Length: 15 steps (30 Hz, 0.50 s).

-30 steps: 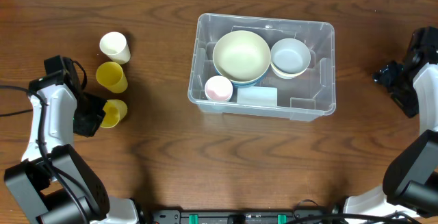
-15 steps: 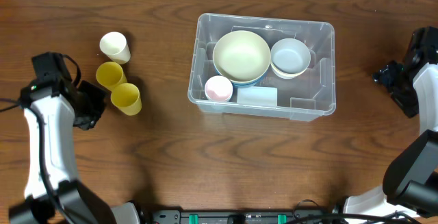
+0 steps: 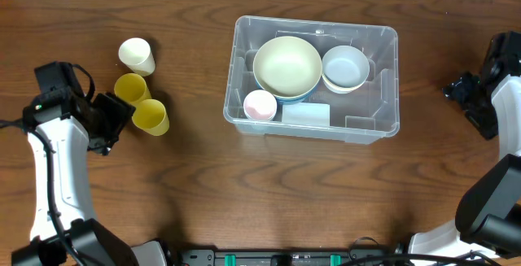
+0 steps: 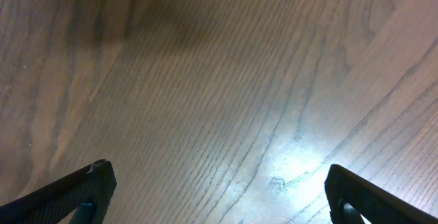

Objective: Pack container
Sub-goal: 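Move the left gripper to the front yellow cup and grip it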

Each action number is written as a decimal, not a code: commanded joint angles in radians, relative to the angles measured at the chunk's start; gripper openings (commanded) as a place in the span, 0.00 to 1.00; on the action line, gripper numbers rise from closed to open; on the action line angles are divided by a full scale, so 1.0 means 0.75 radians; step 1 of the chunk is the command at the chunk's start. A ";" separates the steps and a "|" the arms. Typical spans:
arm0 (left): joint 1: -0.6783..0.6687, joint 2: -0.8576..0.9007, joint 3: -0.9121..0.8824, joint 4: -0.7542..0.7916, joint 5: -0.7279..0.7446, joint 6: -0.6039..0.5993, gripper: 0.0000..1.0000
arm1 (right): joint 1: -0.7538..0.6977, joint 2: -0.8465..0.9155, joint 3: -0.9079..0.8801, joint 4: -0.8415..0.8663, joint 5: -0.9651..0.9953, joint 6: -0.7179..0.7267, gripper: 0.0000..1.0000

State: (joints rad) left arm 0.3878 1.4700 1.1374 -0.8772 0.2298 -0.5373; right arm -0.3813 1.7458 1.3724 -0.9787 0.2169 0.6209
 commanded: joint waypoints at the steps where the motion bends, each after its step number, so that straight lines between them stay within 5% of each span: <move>1: -0.047 0.059 0.001 0.002 -0.006 0.079 0.76 | -0.008 0.004 -0.003 -0.001 0.012 0.019 0.99; 15: -0.109 0.275 0.001 0.041 -0.048 0.057 0.75 | -0.008 0.004 -0.003 -0.001 0.012 0.019 0.99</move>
State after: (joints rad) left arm 0.3058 1.6447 1.1374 -0.8474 0.2207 -0.4995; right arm -0.3813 1.7458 1.3724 -0.9787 0.2169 0.6209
